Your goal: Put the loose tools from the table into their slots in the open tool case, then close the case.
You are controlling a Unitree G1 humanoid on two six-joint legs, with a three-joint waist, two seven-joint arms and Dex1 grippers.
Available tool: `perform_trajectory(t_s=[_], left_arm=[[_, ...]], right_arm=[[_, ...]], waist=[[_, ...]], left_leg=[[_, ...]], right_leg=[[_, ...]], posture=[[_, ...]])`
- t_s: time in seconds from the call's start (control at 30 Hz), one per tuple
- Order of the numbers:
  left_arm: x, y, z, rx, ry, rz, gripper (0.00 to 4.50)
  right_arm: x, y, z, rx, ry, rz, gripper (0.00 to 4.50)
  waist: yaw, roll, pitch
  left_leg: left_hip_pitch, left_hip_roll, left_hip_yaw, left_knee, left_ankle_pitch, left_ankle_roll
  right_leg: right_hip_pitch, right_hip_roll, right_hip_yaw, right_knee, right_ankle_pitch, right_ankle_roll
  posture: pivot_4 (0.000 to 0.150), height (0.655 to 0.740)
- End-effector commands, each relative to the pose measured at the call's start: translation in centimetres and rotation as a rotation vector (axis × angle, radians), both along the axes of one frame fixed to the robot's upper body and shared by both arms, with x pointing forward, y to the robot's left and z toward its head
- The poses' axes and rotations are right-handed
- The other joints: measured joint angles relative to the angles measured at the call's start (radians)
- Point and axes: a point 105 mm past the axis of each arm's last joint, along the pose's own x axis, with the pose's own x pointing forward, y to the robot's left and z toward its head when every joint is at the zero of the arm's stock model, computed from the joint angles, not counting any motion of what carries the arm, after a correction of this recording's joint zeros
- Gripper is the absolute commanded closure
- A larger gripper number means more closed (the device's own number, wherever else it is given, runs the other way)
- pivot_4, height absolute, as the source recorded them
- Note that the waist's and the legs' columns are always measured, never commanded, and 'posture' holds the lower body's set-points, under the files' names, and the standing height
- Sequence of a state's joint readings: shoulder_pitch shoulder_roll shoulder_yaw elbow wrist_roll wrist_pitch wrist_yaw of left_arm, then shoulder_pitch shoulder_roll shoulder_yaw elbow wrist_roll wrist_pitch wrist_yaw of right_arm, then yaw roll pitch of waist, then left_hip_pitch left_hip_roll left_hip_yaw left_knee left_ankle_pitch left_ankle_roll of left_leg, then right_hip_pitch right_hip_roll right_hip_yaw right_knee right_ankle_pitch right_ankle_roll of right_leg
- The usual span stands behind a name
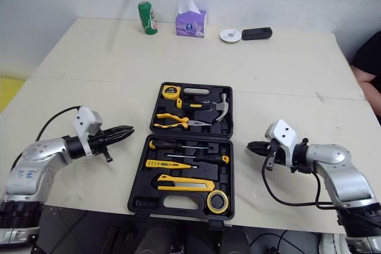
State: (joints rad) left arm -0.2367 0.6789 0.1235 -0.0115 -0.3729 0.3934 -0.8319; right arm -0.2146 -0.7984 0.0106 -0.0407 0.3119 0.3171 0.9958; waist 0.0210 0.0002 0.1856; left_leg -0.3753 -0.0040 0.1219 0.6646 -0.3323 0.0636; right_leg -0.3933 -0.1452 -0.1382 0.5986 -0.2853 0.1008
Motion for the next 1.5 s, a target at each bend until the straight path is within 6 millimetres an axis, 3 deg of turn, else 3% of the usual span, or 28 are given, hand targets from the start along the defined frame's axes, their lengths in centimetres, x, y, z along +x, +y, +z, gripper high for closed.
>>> perform_trajectory(t_s=[0.03,0.23,0.47,0.73,0.9,1.03,1.27,1.33,1.43,1.5], left_arm=[[0.1,-1.3,0.0,0.007,0.006,-0.044,4.41],[0.5,-2.5,-0.8,0.018,0.026,-0.076,4.41],[1.5,-4.2,-0.5,-0.015,0.011,-0.099,4.41],[2.6,-5.6,-0.5,-0.011,0.002,-0.115,4.41],[3.9,-5.7,-0.4,-0.073,0.021,-0.017,4.41],[3.9,-6.0,-0.8,-0.070,0.057,-0.040,4.41],[3.7,-3.4,-0.7,-0.092,0.123,0.069,4.41],[3.2,-2.7,-0.5,-0.075,0.127,0.066,3.85],[3.2,-1.1,1.2,-0.099,0.066,0.104,2.70],[3.3,-0.2,2.6,-0.121,0.062,0.137,1.82]], right_arm=[[1.0,0.7,0.4,-0.021,-0.061,-0.005,4.50],[1.6,3.4,1.0,0.075,-0.063,0.050,4.50],[1.6,4.5,1.1,0.060,-0.072,0.106,4.50],[2.4,3.7,1.2,0.054,-0.103,0.063,4.50],[3.0,3.2,1.1,0.049,-0.120,0.040,4.50],[3.5,3.0,0.8,0.044,-0.132,0.021,4.50],[2.9,1.3,1.5,0.053,-0.087,-0.019,4.50],[2.8,0.2,1.7,0.047,-0.064,-0.055,4.50],[2.4,-0.8,3.2,0.115,-0.021,-0.106,3.55],[2.2,-0.8,4.0,0.159,0.006,-0.122,2.58]], waist=[[-0.001,0.000,0.000],[-0.007,0.000,0.000],[-0.005,0.001,0.000],[0.001,0.001,0.000],[0.004,0.001,0.000],[0.002,0.001,0.000],[-0.001,0.001,0.000],[-0.002,0.001,0.000],[-0.006,0.001,0.000],[-0.010,0.000,0.001]], left_leg=[[0.000,0.000,0.000,0.000,0.000,0.000],[0.000,0.000,0.000,0.001,0.002,-0.001],[0.000,0.000,-0.001,0.001,0.003,0.000],[0.000,-0.001,-0.001,0.001,0.003,0.000],[0.000,-0.001,-0.001,0.002,0.003,0.001],[0.000,-0.001,-0.001,0.002,0.004,0.002],[0.000,-0.001,-0.001,0.002,0.005,0.001],[0.000,-0.001,-0.001,0.002,0.005,0.001],[0.000,-0.001,-0.001,0.002,0.005,0.001],[0.000,-0.001,-0.001,0.002,0.005,0.001]], right_leg=[[0.000,0.000,0.000,0.000,0.000,0.000],[0.000,0.000,0.000,0.002,0.000,0.000],[0.000,0.000,0.000,0.002,0.000,0.000],[0.000,-0.001,0.000,0.002,0.000,0.000],[0.000,-0.001,0.000,0.003,0.000,0.000],[0.001,-0.001,-0.001,0.003,0.001,0.001],[0.001,0.000,0.000,0.003,0.001,0.001],[0.001,0.000,0.000,0.003,0.001,0.001],[0.001,-0.001,0.000,0.003,0.001,0.001],[0.001,-0.001,0.000,0.003,0.001,0.001]], posture=[[0.150,0.7400],[0.150,0.7400],[0.150,0.7400],[0.150,0.7400],[0.150,0.7400],[0.150,0.7400],[0.150,0.7400],[0.150,0.7400],[0.150,0.7400],[0.150,0.7400]])
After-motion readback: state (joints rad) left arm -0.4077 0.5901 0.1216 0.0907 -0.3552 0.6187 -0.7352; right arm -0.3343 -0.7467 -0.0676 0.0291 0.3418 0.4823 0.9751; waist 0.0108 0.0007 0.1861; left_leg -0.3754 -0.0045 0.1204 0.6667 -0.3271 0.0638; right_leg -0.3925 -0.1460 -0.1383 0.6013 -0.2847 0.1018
